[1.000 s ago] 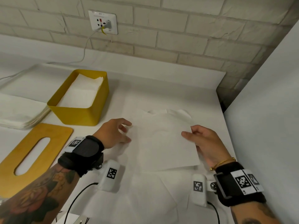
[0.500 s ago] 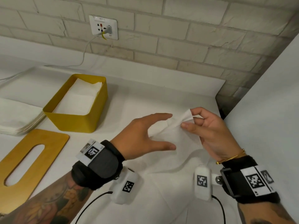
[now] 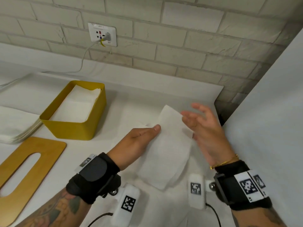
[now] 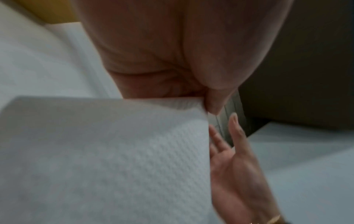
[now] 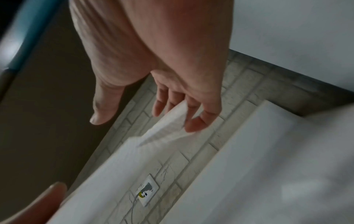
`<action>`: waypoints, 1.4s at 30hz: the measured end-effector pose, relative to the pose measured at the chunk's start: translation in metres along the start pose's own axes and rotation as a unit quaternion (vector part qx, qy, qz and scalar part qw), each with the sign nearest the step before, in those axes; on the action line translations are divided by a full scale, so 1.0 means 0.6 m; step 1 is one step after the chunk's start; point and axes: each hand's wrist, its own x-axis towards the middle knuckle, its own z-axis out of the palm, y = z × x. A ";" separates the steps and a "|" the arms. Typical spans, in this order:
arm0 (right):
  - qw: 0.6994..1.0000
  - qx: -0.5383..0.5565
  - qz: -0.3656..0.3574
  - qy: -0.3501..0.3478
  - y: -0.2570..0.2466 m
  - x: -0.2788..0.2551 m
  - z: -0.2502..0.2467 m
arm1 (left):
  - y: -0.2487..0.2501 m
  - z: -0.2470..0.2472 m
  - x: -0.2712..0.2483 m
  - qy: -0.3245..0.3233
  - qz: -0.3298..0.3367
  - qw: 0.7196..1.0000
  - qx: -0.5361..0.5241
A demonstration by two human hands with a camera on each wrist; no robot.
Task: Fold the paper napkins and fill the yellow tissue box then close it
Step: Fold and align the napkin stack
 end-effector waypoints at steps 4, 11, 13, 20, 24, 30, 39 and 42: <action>0.969 0.143 0.194 -0.061 0.047 -0.035 0.032 | -0.018 0.005 0.002 0.034 -0.031 0.996 -0.078; 0.943 0.187 0.258 -0.093 0.052 -0.055 0.054 | -0.041 0.006 -0.006 0.083 -0.003 0.995 -0.049; 0.940 0.194 0.265 -0.095 0.065 -0.059 0.055 | -0.043 0.004 -0.006 0.100 0.011 0.994 -0.052; 0.982 0.133 0.128 0.045 0.060 -0.032 0.047 | -0.060 0.000 -0.008 0.046 0.004 0.999 -0.011; 0.999 -0.008 0.032 0.005 0.048 -0.025 0.045 | -0.033 0.000 0.006 0.104 0.025 0.992 -0.074; 0.999 0.008 -0.040 -0.002 0.039 -0.030 0.053 | 0.004 -0.008 0.032 0.188 0.080 0.971 -0.124; 0.991 0.039 -0.091 0.088 0.048 -0.051 0.052 | 0.004 -0.008 0.027 0.220 0.108 0.960 -0.137; 0.991 0.048 -0.081 0.098 0.045 -0.049 0.050 | 0.003 -0.006 0.028 0.230 0.109 0.958 -0.131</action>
